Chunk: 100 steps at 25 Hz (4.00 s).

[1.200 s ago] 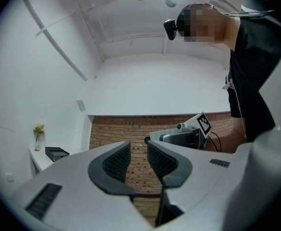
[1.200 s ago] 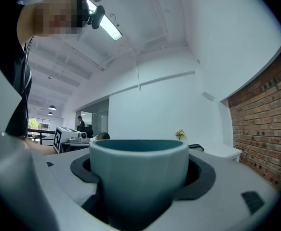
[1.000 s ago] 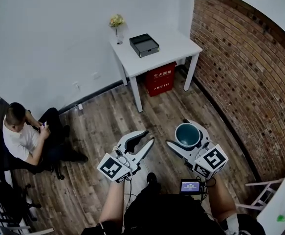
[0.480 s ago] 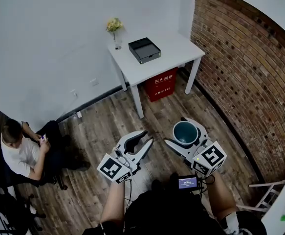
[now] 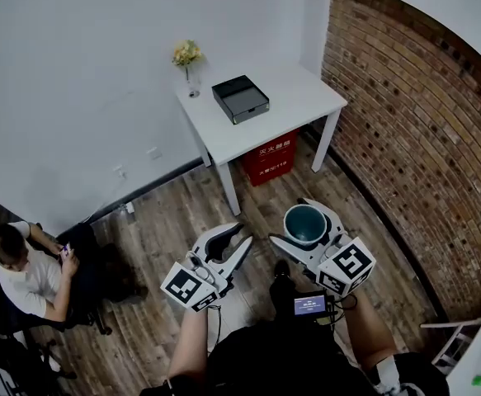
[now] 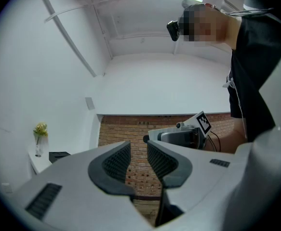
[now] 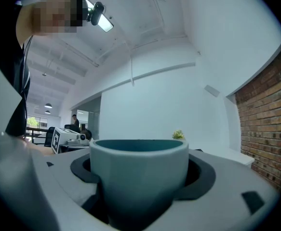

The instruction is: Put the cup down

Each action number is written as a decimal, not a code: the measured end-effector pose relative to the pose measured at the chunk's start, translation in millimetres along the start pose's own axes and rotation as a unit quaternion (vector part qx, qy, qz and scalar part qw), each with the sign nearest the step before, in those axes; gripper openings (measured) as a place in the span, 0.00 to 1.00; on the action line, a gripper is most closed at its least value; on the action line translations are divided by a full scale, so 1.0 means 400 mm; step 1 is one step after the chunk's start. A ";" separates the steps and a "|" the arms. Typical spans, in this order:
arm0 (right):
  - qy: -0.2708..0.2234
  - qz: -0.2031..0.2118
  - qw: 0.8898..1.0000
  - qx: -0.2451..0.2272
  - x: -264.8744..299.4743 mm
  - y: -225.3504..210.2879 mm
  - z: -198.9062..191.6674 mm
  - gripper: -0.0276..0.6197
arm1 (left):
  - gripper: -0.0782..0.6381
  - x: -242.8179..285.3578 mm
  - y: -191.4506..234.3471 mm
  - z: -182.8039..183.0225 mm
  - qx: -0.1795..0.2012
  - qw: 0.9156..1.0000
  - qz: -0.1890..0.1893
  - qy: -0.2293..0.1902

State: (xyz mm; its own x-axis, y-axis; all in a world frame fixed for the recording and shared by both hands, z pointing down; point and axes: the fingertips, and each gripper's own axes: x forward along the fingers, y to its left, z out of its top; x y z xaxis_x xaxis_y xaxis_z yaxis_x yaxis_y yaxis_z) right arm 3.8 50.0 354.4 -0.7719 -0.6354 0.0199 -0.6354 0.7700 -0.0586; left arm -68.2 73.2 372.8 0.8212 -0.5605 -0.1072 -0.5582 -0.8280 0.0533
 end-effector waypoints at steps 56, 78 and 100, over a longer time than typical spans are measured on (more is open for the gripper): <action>-0.016 0.001 1.000 0.012 0.588 -0.686 0.040 0.68 | 0.31 0.487 0.760 -0.021 0.012 0.999 0.035 0.020; -0.031 0.039 0.999 0.000 0.832 -0.905 -0.007 0.68 | 0.34 0.609 0.956 -0.080 0.012 0.996 0.085 0.012; -0.030 0.017 0.999 0.007 1.284 -1.126 -0.201 0.68 | 0.36 0.597 1.316 -0.211 0.033 0.988 0.150 0.021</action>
State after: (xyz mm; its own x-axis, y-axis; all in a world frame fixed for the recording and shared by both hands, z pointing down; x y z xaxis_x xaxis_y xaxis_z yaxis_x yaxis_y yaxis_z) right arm -108.3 -618.4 471.3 -0.7896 -0.6121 -0.0426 -0.6087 0.7902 -0.0714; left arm -156.1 -497.9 458.9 0.6204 -0.7823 -0.0555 -0.7831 -0.6218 0.0121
